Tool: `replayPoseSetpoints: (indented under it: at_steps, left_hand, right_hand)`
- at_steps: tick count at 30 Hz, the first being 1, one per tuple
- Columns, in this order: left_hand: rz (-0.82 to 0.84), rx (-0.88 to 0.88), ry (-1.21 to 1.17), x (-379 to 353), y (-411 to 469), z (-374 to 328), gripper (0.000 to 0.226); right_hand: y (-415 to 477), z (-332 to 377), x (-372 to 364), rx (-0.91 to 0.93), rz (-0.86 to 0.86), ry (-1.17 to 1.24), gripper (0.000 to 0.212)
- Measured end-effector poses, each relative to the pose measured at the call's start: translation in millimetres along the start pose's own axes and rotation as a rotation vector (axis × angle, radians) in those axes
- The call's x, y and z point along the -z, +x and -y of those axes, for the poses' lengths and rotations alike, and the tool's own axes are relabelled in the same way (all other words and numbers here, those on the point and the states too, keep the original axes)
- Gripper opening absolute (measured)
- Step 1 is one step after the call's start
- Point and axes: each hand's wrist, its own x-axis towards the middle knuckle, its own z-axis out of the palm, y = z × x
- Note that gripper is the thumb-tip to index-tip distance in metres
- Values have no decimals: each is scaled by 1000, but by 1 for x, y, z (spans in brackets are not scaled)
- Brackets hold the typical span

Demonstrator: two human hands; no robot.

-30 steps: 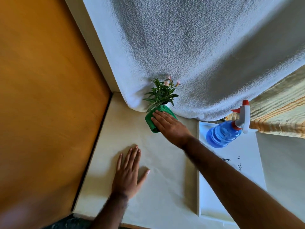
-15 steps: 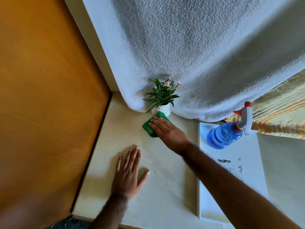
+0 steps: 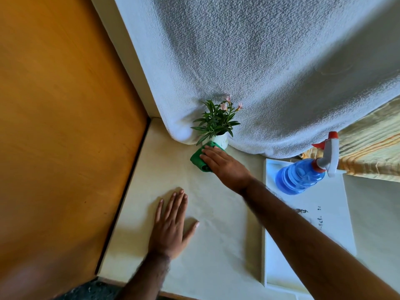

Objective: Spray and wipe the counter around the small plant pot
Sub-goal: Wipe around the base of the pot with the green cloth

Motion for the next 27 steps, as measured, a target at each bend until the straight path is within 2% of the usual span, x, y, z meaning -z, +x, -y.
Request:
replayPoseSetpoints:
  at_steps: [3,7,12,17,23,27]
  left_hand:
    - [1,1,-1,0,0,0,91]
    - [-4,-1,-4,1,0,0,89]
    - [4,-3,0,1,0,0,88]
    - [17,-1,3,1,0,1,89]
    - [10,3,-2,1,1,1,89]
    - [7,-8,-3,1,0,0,89]
  right_hand:
    - [-1,7,6,-30,-45,44,42]
    - [5,4,18,-9,-140,-12,40]
    - [-1,-5,12,-13,-53,-35,42]
    - [-5,4,8,-66,33,58,44]
    - [8,12,31,-94,-64,85,51]
    - [5,-1,27,-48,-8,76,44]
